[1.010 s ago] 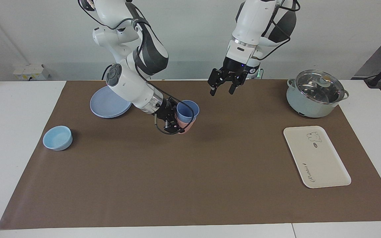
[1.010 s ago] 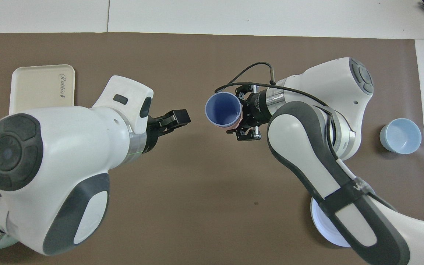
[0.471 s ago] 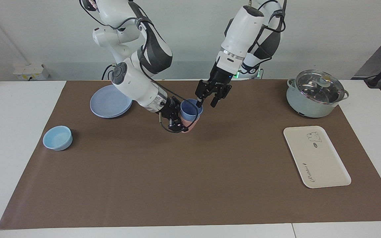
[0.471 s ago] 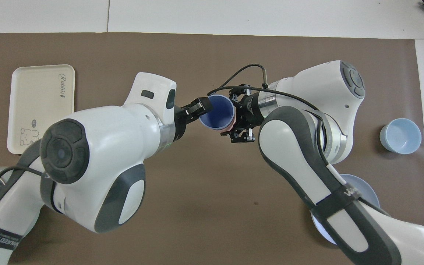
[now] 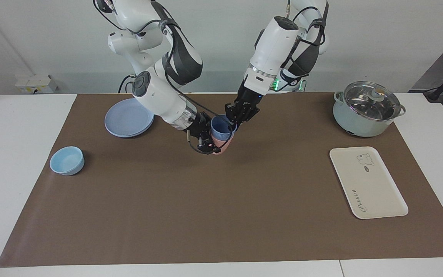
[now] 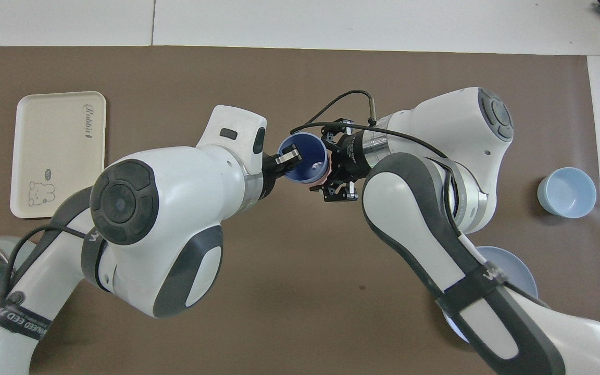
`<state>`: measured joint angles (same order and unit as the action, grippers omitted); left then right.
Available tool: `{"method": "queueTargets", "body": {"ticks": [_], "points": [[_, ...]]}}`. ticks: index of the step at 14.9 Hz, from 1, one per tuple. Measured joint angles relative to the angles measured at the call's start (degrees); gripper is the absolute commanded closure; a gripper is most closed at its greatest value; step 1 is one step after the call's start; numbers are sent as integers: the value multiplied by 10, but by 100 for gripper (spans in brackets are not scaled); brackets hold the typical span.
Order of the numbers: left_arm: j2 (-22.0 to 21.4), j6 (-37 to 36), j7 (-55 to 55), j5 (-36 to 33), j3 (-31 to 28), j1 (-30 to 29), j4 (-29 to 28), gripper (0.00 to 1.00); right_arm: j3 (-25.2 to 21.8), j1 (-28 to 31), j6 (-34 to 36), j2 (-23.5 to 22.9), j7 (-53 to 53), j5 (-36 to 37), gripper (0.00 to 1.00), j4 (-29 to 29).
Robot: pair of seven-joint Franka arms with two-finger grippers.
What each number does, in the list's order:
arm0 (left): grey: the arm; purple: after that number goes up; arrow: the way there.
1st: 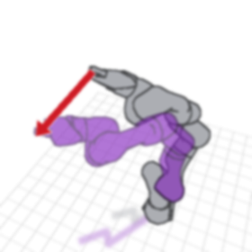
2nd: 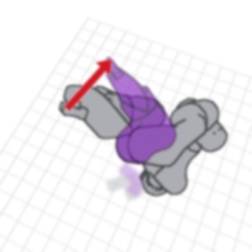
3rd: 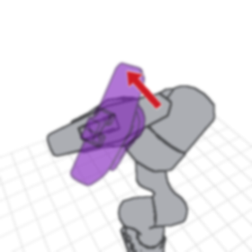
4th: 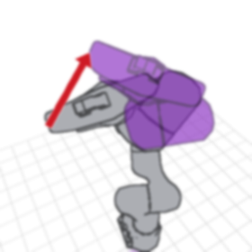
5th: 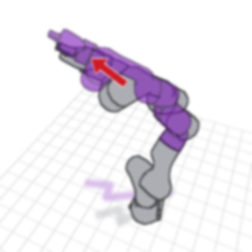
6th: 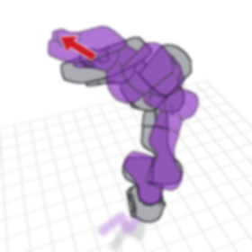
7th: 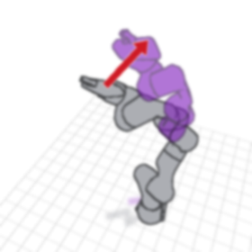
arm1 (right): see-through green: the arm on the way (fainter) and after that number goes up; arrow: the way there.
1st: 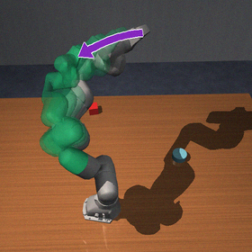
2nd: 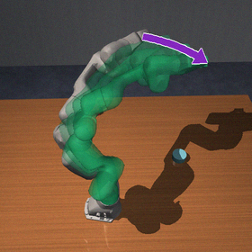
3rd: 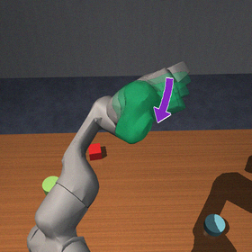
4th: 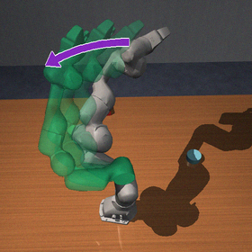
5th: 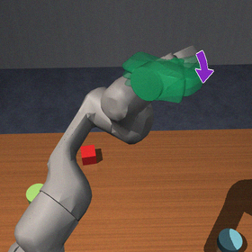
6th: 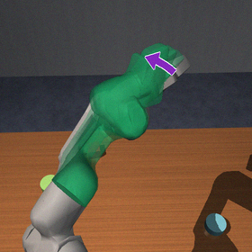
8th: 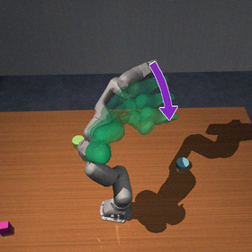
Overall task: Place cup on tray
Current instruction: 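Grasp the blue cup with the left gripper while the right gripper holds, then pull the blue cup out of the pink cup with the left gripper, then set the blue cup on the tray while the right gripper lowers the pink cup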
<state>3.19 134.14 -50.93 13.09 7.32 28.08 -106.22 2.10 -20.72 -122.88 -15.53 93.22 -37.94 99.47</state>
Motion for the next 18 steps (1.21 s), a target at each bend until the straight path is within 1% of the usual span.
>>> {"method": "queueTargets", "body": {"ticks": [2, 7, 10, 12, 14, 16, 18], "points": [[1, -48, 0, 0, -5, -1, 32, 100, 0, -2, 0, 0, 0, 0, 100, 0], [1, -187, -1, 0, -13, -12, 138, 100, 1, 0, 0, 0, -1, 0, 100, 1], [-3, -241, -1, -2, -14, -40, 175, 100, 0, 15, 0, 0, -21, 1, 100, 3], [-3, -249, 8, -5, -14, -67, 176, 100, -1, 38, 0, 0, -48, 1, 100, 13], [-4, -251, 50, -7, -15, -107, 166, 100, -1, 71, 2, 0, -85, -3, 100, 31], [-13, -251, 133, -7, -16, -165, 131, 100, -2, 111, 7, 0, -134, -25, 100, 50], [-26, -239, 233, -7, -18, -233, 78, 100, -3, 159, 31, 0, -201, -35, 100, 67]]}}
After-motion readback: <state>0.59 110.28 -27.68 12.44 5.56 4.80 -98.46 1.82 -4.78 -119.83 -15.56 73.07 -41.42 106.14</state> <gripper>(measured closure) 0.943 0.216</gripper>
